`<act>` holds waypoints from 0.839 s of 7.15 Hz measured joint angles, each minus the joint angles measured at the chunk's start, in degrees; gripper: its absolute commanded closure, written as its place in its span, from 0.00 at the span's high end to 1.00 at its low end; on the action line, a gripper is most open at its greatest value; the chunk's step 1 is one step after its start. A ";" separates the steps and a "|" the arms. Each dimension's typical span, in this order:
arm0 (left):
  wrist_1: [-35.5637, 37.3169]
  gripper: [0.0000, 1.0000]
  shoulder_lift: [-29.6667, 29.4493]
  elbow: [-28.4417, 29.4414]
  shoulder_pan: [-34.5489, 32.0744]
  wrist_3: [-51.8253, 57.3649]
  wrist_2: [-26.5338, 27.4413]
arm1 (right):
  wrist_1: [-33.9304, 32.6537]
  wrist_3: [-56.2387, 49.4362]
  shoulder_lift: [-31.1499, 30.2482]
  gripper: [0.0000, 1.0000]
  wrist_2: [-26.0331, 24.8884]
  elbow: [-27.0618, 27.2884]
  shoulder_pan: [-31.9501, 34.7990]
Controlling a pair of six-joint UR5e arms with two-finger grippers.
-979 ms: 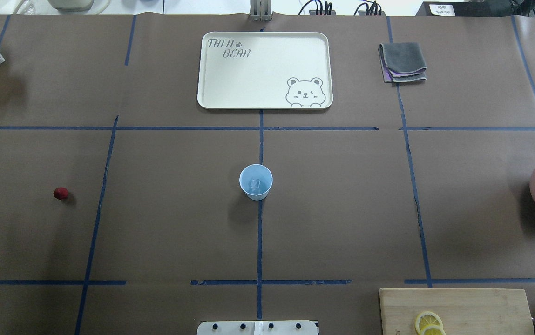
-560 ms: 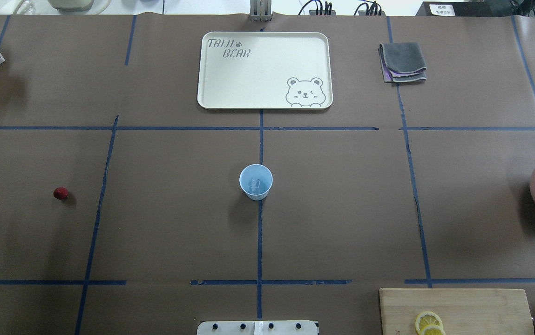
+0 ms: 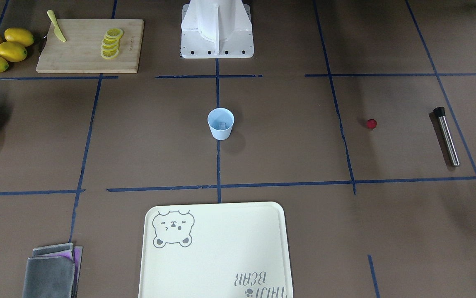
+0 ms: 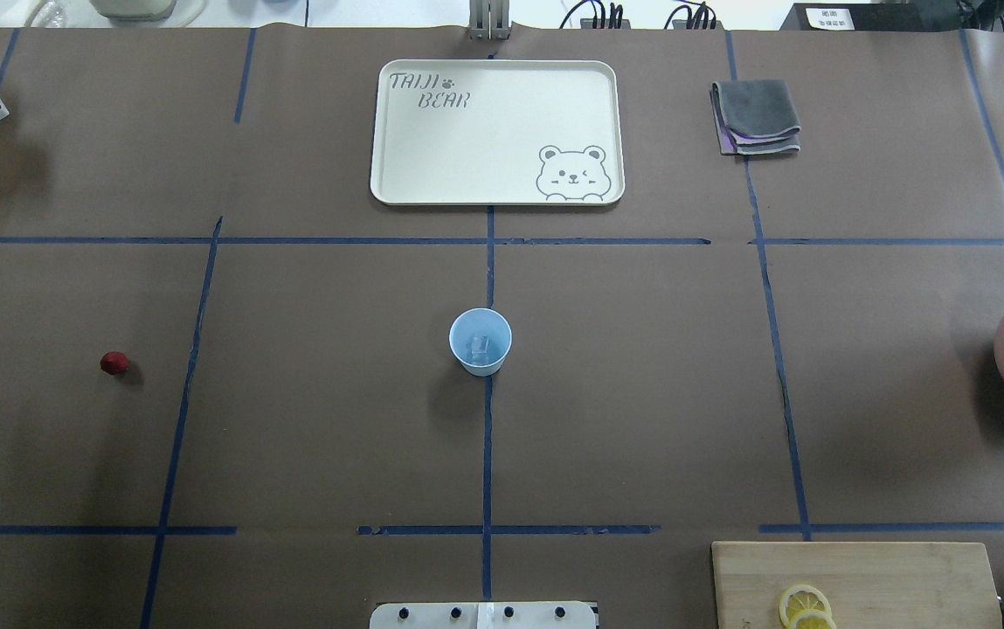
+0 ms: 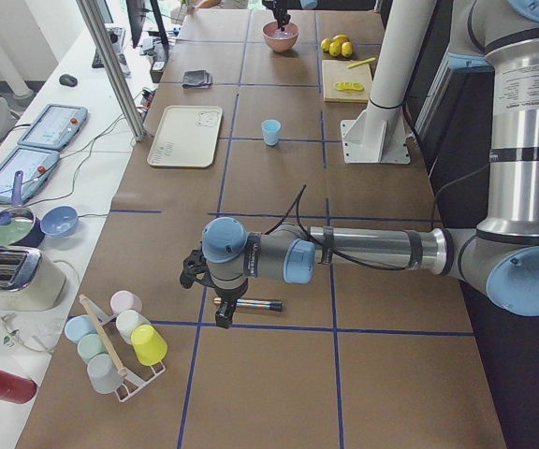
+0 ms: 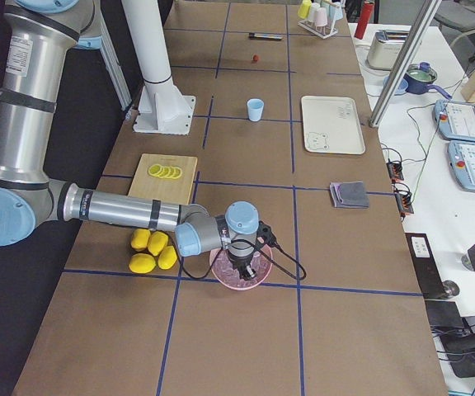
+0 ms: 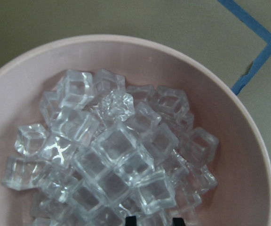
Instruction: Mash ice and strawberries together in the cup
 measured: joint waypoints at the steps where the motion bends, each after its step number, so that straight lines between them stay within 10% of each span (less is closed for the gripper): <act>1: 0.00 1.00 0.00 0.00 0.00 0.04 0.01 | 0.04 -0.23 0.01 0.02 0.00 0.09 0.01; 6: 0.00 1.00 -0.08 0.00 0.00 0.07 -0.04 | -8.94 -0.27 0.21 0.02 0.89 8.22 3.45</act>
